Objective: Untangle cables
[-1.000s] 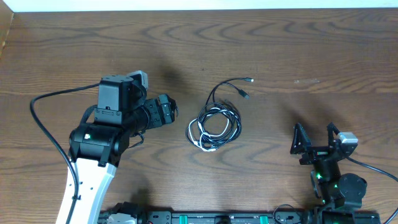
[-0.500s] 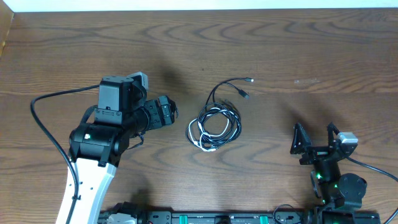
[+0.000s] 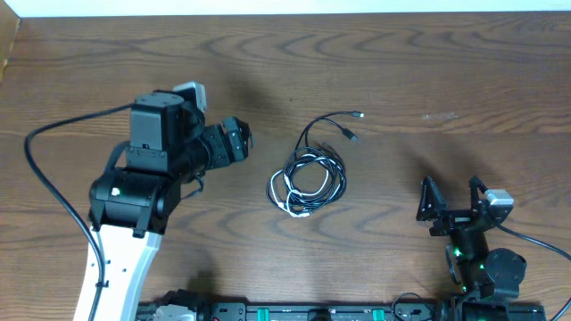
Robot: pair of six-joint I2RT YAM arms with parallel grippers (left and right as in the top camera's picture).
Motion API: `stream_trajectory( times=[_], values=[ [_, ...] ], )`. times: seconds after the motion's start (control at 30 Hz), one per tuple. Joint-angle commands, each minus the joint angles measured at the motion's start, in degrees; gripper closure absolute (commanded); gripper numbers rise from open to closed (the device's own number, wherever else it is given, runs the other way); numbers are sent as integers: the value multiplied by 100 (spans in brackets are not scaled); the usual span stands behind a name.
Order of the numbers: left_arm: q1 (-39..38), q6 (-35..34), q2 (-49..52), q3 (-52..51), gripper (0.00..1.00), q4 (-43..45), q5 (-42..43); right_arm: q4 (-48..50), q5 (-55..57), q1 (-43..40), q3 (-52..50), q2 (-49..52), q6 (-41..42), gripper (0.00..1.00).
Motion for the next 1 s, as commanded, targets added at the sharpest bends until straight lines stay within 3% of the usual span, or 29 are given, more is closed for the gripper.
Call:
stream_trajectory(
  times=[0.0,0.3,0.97],
  values=[
    [-13,-74,98,262,9,2,-76,-26,42,-28,-4,0,-28,1],
    [-13,-72,98,262,9,-463,-76,-26,42,-28,-4,0,-28,1],
    [-13,-90,98,262,9,-531,-76,-26,42,-28,-4,0,-28,1]
  ],
)
